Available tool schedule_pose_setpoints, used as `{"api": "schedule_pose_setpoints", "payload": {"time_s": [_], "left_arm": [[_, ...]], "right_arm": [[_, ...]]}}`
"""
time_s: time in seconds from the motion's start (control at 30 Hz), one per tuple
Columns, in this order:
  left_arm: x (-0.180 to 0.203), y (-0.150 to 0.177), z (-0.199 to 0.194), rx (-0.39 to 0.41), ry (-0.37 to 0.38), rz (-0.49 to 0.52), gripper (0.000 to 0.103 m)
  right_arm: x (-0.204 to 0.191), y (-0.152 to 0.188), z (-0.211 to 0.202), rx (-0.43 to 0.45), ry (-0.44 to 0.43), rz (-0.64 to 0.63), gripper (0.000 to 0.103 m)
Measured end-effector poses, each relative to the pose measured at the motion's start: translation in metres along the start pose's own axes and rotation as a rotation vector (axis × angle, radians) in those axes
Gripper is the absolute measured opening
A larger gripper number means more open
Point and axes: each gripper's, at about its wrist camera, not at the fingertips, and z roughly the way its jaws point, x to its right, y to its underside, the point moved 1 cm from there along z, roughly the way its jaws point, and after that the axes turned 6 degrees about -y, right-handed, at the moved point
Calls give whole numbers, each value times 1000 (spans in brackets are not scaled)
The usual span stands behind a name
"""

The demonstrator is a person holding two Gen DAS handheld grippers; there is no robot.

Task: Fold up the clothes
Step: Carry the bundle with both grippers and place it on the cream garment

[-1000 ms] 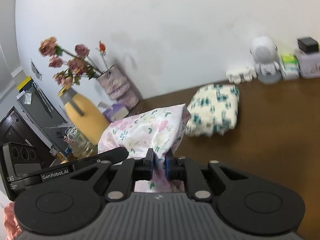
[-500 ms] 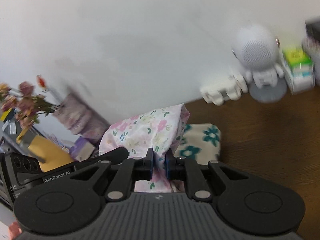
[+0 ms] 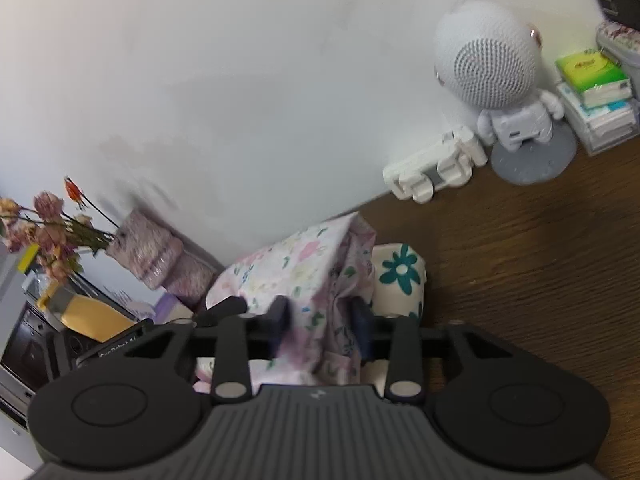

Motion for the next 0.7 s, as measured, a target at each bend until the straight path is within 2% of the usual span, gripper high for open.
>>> {"api": "schedule_pose_setpoints", "payload": {"time_s": [0.13, 0.2, 0.23, 0.3, 0.37, 0.5, 0.7], "left_arm": [[6, -9, -21, 106, -6, 11, 47], [14, -13, -25, 147, -7, 34, 44], [19, -13, -23, 159, -11, 54, 39], [30, -13, -19, 161, -32, 108, 21], [39, -10, -12, 153, -61, 159, 13], [47, 0, 8, 136, -139, 222, 13], [43, 9, 20, 114, -150, 208, 15]], "right_arm": [[-9, -7, -19, 105, 43, -51, 41], [-19, -7, -18, 126, 51, -101, 41], [-25, -7, -16, 132, 54, -128, 37], [-36, -6, -13, 144, 60, -183, 29], [-48, -6, -8, 148, 74, -245, 23], [-63, 1, 11, 113, 154, -345, 22], [-55, 8, 22, 81, 165, -316, 23]]}}
